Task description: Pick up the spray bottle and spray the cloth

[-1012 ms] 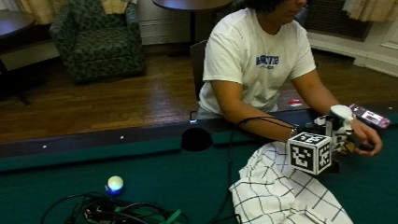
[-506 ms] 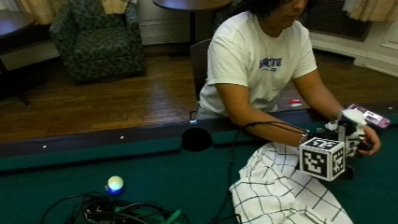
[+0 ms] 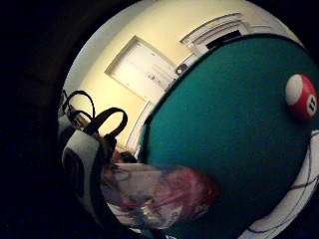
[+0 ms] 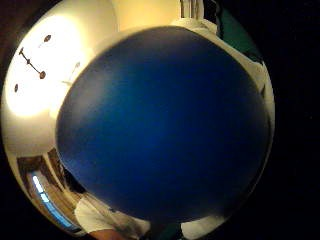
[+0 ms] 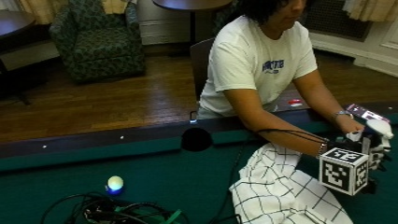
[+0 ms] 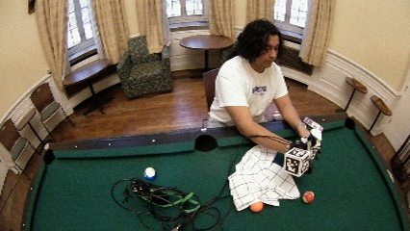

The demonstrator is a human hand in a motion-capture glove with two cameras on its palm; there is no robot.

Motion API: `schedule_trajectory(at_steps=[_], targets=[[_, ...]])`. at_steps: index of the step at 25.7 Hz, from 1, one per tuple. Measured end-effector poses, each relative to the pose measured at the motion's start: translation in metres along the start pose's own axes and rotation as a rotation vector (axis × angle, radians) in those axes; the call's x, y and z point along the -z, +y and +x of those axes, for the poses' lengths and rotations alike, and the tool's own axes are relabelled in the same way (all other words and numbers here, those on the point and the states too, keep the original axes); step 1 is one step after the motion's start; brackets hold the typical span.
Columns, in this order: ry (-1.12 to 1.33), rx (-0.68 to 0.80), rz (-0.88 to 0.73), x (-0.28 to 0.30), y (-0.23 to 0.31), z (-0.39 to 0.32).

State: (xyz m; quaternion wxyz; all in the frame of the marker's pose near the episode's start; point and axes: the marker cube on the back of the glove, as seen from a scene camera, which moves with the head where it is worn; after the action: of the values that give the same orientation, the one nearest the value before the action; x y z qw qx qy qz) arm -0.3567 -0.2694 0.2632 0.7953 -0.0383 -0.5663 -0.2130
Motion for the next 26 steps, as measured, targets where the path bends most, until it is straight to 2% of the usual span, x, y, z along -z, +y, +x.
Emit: schedule_trajectory(at_steps=[13, 26], targets=[[0.035, -0.092, -0.028, 0.000, 0.014, 0.015], [0.095, -0.111, -0.099, 0.002, 0.024, 0.030]])
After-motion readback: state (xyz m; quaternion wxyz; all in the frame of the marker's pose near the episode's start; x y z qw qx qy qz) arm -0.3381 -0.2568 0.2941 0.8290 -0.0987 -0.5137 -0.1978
